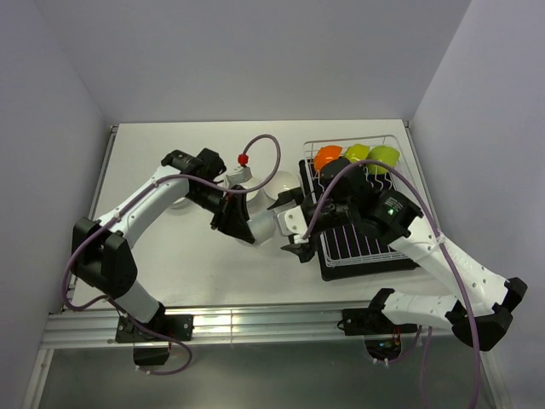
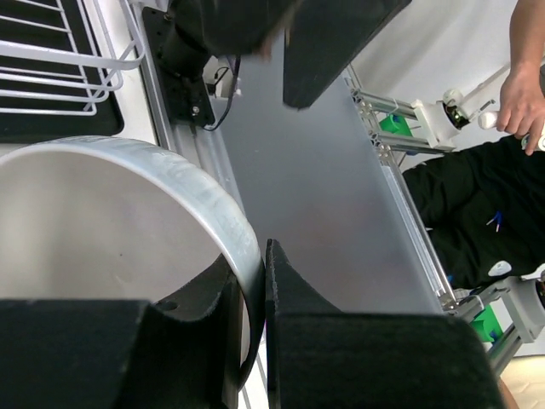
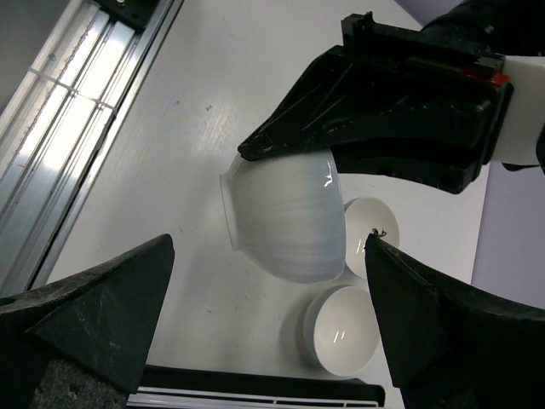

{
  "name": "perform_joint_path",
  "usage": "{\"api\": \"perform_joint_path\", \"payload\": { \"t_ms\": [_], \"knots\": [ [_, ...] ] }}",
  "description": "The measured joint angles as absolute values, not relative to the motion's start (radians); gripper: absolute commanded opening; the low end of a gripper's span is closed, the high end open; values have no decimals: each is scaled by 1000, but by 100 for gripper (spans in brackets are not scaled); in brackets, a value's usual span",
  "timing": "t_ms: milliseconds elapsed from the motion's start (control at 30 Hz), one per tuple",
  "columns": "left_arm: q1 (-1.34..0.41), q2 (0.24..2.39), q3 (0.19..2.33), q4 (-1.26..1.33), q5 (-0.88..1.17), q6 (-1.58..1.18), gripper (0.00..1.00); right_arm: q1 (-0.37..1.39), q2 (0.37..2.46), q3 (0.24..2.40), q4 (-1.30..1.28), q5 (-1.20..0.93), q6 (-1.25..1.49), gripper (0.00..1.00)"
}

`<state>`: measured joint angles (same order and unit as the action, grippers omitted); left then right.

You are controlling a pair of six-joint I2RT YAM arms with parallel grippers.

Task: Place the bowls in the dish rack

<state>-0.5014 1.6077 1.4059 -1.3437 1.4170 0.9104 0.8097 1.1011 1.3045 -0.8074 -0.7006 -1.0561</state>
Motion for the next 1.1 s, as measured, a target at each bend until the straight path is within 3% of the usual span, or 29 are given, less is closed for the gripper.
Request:
{"api": "perform_joint_path", "payload": {
  "t_ms": [1100],
  "knots": [
    [-588, 1679, 1560, -1366, 1417, 849, 0, 945, 1063, 1125, -625, -411, -1020, 98]
  ]
}}
